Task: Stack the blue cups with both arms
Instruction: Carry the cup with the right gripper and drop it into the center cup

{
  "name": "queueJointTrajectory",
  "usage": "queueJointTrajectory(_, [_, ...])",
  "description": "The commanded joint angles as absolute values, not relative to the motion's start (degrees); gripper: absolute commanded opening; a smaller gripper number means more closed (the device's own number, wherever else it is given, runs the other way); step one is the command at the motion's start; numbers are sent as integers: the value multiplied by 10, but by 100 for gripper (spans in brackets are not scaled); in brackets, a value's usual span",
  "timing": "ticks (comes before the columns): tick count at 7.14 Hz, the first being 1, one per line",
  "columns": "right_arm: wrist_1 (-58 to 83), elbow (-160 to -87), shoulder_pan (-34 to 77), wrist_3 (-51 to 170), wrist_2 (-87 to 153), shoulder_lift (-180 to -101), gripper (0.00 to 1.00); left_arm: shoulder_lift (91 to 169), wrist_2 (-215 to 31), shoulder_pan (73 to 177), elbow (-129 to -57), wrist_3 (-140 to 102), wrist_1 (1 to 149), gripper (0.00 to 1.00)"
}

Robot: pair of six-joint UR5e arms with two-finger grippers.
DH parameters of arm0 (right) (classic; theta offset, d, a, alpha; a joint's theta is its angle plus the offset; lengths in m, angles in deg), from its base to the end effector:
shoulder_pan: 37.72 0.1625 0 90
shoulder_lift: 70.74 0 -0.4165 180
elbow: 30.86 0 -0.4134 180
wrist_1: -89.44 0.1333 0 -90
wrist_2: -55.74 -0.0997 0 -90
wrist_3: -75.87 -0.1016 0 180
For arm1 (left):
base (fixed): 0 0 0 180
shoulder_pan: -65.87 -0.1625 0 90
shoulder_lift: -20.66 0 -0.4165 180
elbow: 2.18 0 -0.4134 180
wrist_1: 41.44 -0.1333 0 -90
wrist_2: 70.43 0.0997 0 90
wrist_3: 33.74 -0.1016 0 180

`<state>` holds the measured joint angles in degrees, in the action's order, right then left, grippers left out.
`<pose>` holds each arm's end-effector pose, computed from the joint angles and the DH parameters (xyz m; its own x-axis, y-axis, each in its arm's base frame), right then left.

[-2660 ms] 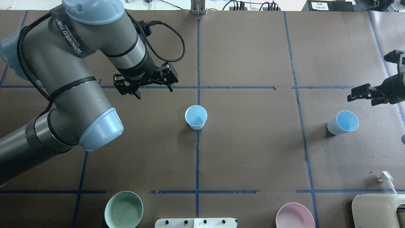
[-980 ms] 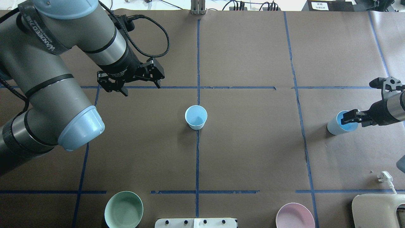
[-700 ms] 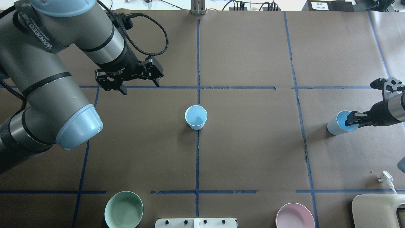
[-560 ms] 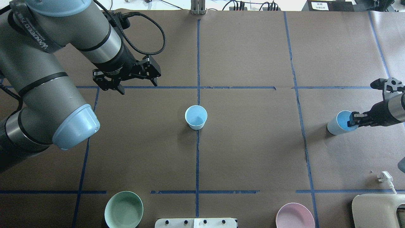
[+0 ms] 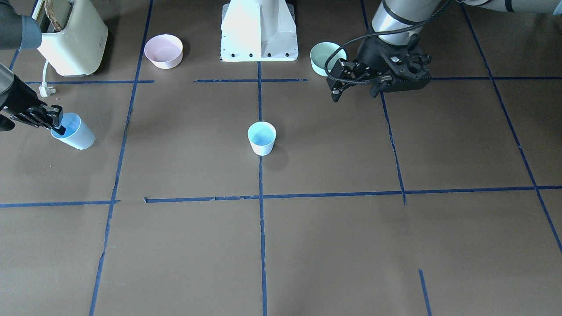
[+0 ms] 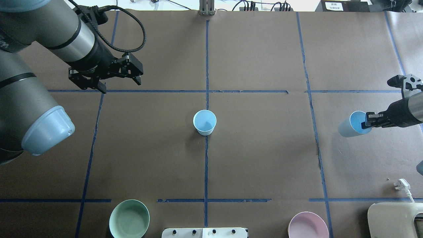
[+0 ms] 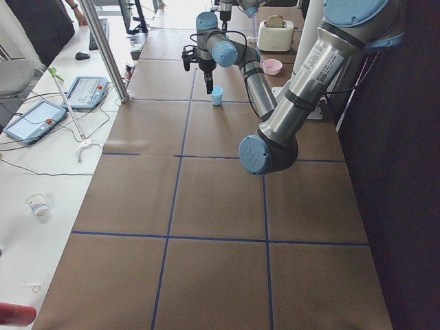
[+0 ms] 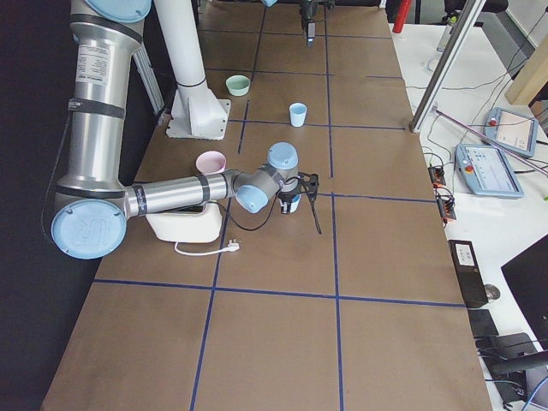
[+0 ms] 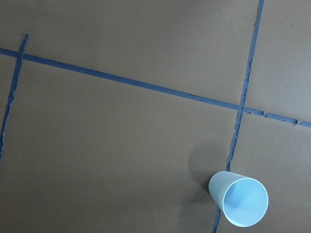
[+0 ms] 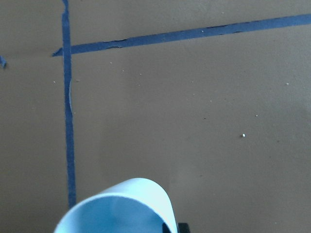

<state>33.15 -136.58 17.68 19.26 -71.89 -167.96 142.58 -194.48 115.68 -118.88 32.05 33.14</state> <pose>-0.2164 -0.4392 0.5072 0.5817 0.0757 0.8098 -0.1183 0.9929 -0.0078 0.3067 -0.4815 0.1562 0.5872 -0.1686 -0.7917 0.1588 0.9831 -0.0915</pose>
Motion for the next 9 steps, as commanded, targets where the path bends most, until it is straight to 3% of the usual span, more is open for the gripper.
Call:
queueJointTrajectory(1, [193, -1444, 208, 190, -756, -1617, 0, 1370, -1944, 1206, -1199, 162, 298, 100])
queueJointTrajectory(4, [-83, -1475, 163, 119, -741, -1381, 0, 1277, -1944, 1258, -1194, -20, 298, 100])
queueJointTrajectory(6, [-127, -1469, 37, 22, -628, -1297, 0, 1268, -1945, 1290, -1190, -59, 298, 100])
queueJointTrajectory(9, [-125, -1348, -71, -59, -515, -1163, 0, 1258, -1952, 1307, -1188, -72, 298, 100])
